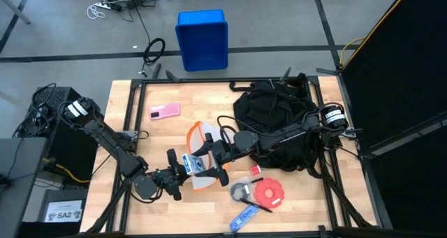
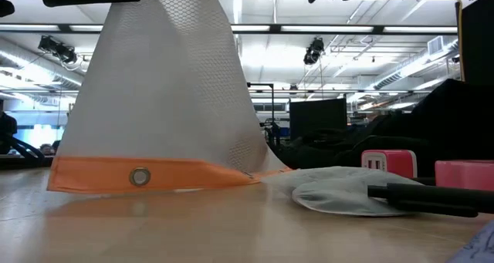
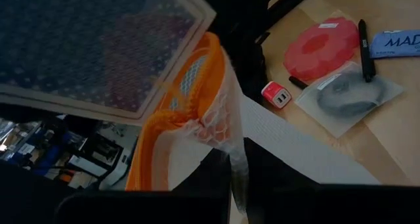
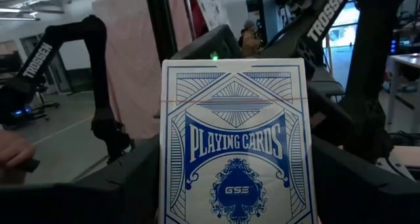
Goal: Unpack backpack
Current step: Put the deck of cards into the zip bag
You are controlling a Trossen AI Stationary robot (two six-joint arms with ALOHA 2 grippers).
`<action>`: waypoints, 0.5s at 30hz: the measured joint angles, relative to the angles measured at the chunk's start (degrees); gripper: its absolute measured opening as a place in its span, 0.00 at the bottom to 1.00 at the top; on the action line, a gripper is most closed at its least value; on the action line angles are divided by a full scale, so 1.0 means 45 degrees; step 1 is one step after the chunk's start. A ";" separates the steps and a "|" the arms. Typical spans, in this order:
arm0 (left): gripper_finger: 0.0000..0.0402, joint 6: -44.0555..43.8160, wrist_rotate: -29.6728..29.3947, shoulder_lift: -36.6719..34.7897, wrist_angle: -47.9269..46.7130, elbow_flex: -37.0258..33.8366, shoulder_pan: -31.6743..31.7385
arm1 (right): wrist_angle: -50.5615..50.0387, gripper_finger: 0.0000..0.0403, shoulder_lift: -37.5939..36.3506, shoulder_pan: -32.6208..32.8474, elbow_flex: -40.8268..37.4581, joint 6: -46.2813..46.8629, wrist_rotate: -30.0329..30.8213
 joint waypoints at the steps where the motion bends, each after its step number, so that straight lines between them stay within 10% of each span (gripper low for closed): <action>1: 0.00 0.0000 0.0032 -0.0001 -0.0004 0.0000 0.0038 | -0.0008 0.68 0.0000 0.0018 0.0000 -0.0005 -0.0025; 6: 0.00 0.0000 0.0332 -0.0001 0.0180 0.0000 0.0235 | 0.0549 0.68 0.0000 0.0096 0.0000 0.0159 0.0210; 15: 0.00 0.0004 0.0577 -0.0001 0.0185 0.0000 0.0375 | -0.0534 0.68 0.0000 0.0376 0.0000 -0.0118 0.4984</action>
